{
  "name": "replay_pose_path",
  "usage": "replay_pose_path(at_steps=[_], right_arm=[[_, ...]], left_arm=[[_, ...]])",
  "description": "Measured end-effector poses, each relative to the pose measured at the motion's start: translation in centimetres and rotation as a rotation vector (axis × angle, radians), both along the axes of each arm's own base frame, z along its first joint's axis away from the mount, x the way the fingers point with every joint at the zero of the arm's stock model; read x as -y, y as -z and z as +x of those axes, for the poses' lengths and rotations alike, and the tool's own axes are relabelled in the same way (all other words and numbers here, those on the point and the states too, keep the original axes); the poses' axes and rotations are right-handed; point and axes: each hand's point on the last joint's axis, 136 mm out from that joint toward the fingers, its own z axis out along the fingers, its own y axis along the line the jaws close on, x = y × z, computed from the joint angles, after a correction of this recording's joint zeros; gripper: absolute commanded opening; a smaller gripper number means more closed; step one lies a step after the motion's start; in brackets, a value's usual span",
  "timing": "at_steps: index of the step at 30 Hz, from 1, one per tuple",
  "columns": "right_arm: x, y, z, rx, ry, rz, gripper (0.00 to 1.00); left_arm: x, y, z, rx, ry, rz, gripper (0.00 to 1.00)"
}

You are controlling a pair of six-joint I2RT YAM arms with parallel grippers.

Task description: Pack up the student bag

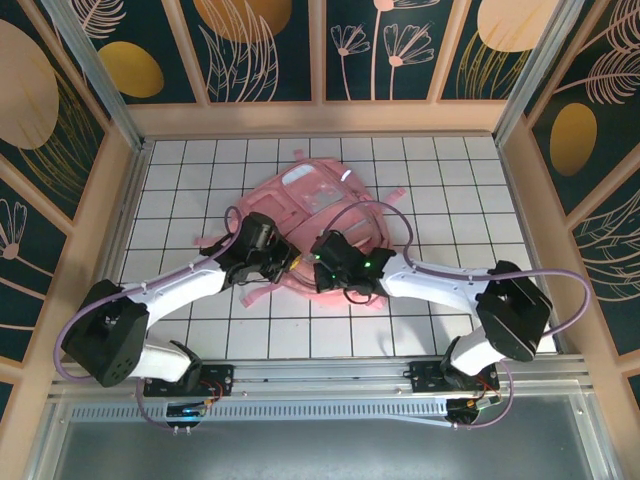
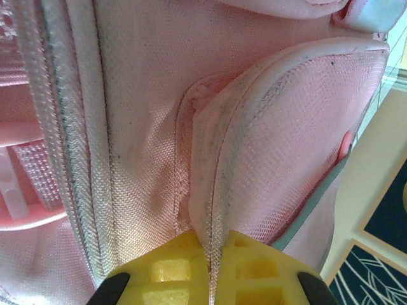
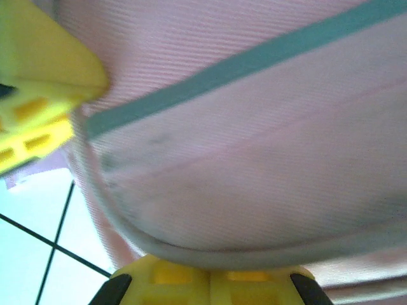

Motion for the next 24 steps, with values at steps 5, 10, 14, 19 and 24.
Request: replay_pose_path(at_steps=[5, 10, 14, 19, 24], right_arm=[[1.1, 0.1, 0.7, -0.003, -0.048, 0.015, 0.0], [0.7, -0.3, 0.3, 0.003, -0.134, 0.045, 0.0], [0.3, -0.3, -0.3, -0.018, -0.183, 0.071, 0.0], [-0.2, -0.4, -1.0, -0.036, -0.222, 0.089, 0.0], [-0.5, -0.5, -1.4, -0.052, -0.242, 0.108, 0.0]], left_arm=[[-1.7, 0.1, 0.9, 0.029, 0.052, 0.072, 0.0], [-1.9, 0.3, 0.9, 0.048, 0.127, 0.127, 0.05], [-2.2, 0.7, 1.0, 0.064, 0.169, 0.152, 0.54], [-3.6, -0.6, 1.3, 0.087, 0.182, 0.216, 0.63], [-4.8, -2.7, -1.3, 0.068, 0.157, 0.213, 0.63]])
